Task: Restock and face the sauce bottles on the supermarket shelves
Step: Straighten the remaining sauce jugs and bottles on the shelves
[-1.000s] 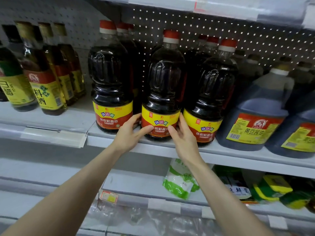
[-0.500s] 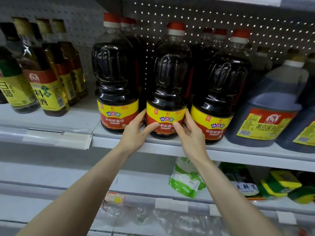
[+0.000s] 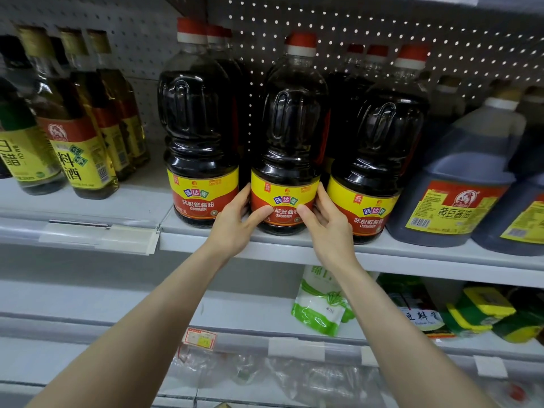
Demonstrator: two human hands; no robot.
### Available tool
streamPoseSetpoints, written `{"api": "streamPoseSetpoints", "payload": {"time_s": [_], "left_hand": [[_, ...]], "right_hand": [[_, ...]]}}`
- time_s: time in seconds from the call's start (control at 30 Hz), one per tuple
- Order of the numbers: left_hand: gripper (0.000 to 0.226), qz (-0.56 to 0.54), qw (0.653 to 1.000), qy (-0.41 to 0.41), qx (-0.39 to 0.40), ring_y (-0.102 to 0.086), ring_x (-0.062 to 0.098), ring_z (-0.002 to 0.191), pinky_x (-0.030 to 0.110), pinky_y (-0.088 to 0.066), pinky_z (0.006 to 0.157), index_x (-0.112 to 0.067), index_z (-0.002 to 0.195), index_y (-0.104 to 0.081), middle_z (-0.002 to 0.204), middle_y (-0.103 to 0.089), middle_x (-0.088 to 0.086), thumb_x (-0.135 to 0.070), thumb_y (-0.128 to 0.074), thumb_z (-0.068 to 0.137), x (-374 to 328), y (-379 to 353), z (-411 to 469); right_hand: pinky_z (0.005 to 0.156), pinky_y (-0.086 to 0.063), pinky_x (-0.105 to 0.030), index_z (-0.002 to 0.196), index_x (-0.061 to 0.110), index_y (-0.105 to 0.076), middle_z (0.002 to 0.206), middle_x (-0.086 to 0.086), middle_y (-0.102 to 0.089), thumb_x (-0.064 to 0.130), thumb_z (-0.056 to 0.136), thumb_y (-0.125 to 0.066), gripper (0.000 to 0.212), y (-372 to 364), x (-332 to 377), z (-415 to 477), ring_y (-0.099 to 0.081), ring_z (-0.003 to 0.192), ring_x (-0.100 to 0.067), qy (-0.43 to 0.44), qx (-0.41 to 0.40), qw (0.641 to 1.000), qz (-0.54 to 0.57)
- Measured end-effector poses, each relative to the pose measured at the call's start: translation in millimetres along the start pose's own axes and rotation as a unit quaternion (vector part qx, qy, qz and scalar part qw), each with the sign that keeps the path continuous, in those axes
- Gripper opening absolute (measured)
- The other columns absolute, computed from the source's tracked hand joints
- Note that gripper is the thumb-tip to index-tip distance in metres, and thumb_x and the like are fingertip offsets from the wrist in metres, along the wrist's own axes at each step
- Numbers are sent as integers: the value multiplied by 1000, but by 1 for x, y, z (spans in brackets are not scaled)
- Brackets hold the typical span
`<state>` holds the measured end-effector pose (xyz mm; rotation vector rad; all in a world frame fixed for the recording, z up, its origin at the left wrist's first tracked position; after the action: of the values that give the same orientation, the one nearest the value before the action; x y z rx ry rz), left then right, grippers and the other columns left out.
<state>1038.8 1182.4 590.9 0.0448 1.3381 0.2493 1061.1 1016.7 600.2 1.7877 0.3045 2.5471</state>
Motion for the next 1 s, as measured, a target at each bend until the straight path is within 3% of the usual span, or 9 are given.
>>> {"api": "streamPoseSetpoints", "payload": {"time_s": [0.37,0.6,0.73,0.8,0.9,1.0], "left_hand": [[58,6,1000,19,-7,-51,-15,105,4,-43,89,-20,146,-35,129,-51,-13,-18,-59,93,-1,0,-2],[53,39,996,33,-69,-48,4,114,16,-41,91,-8,141,-43,136,-53,4,-20,-61,92,-14,8,-16],[52,61,993,26,-100,-53,14,119,27,-45,98,-9,137,-48,132,-57,4,-28,-63,91,-24,10,-29],[46,67,991,21,-116,-55,14,116,23,-46,91,-11,131,-52,127,-59,1,-30,-63,91,-31,9,-36],[42,72,990,13,-123,-55,8,108,16,-43,79,-14,126,-54,124,-55,-1,-33,-63,90,-39,-2,-48],[34,79,988,5,-129,-53,-1,98,13,-41,76,-16,121,-55,121,-52,-2,-30,-63,91,-45,-17,-56]], "right_hand": [[99,-42,-12,149,25,-31,136,17,-48,21,95,-59,61,0,1,-1,-47,123,4,-11,7,1000,-2],[99,-43,-13,148,16,-36,143,5,-49,14,94,-59,58,4,10,-6,-49,124,0,-22,10,999,25],[85,-42,0,144,15,-41,141,-1,-50,17,92,-63,57,22,19,-19,-48,120,0,-39,-33,998,23],[84,-43,0,141,16,-46,136,0,-55,20,92,-63,52,33,25,-27,-53,113,0,-41,-48,998,15],[93,-49,-16,135,18,-53,128,3,-61,24,91,-63,46,52,30,-40,-56,104,5,-46,-73,996,8],[98,-50,-38,128,19,-59,113,12,-63,26,91,-64,38,76,31,-53,-59,104,-2,-60,-105,993,-11]]}}
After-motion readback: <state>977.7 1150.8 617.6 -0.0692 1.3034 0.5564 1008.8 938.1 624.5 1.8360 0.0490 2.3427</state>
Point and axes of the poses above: each hand's wrist, its own z-axis towards the middle knuckle, its own y-axis out of the back of the hand, x = y × z, the point moved 9 cm from there along z, towards the middle knuckle
